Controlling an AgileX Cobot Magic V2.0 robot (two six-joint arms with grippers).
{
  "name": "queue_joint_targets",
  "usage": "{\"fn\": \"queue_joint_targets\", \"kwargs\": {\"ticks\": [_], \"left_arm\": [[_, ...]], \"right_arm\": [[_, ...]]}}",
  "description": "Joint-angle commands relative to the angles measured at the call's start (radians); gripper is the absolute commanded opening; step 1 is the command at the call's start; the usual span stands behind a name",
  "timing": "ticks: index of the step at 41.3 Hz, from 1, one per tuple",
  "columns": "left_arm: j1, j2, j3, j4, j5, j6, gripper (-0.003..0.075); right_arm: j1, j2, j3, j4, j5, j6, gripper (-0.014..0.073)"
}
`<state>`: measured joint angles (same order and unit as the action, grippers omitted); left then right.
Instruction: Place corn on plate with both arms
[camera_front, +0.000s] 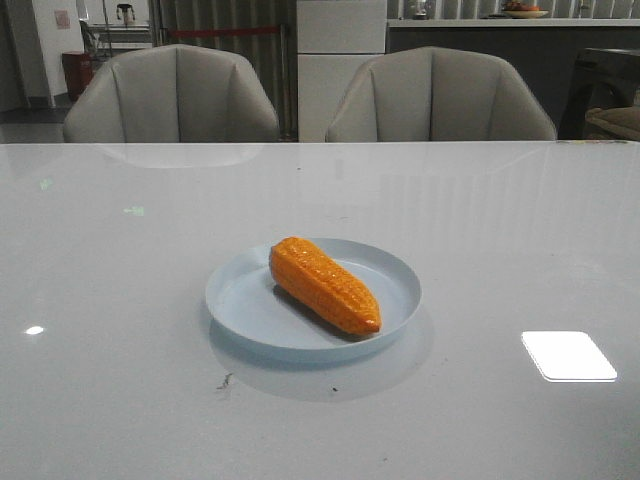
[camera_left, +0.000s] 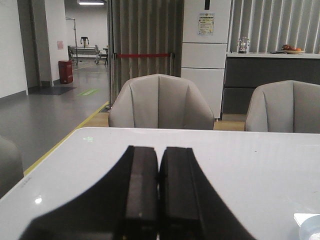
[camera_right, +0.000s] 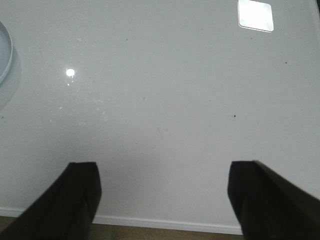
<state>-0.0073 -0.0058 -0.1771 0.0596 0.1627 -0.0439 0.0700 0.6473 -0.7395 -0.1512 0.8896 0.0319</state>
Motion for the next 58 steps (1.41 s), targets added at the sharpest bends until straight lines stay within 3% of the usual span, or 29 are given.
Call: {"fn": "queue_joint_targets", "kwargs": {"ticks": [1,13,18,25,58], "left_arm": [[-0.002,-0.013,0.022,-0.009,-0.114,-0.005,0.0097],[-0.002,-0.017,0.164,-0.012,-0.121,-0.005,0.0097],[-0.002,-0.017,0.224,-0.077,-0.163,-0.005,0.0097],[-0.002,-0.017,0.221,-0.145,-0.090,-0.005,0.0097],[-0.002,-0.017,0.221,-0.145,-0.088,-0.005,0.0097]], "right_arm": [[-0.008,0.000,-0.028,-0.013,-0.057,0.003,0.0624],[-0.008,0.002,-0.028,-0.013,-0.055,0.003,0.0624],[-0.008,0.002,-0.028,-0.013,-0.055,0.003,0.0624],[-0.008,0.002,-0.028,-0.013,-0.054,0.003,0.0624],[-0.008,-0.003,-0.028,-0.023,-0.051,0.003,0.0624]]}}
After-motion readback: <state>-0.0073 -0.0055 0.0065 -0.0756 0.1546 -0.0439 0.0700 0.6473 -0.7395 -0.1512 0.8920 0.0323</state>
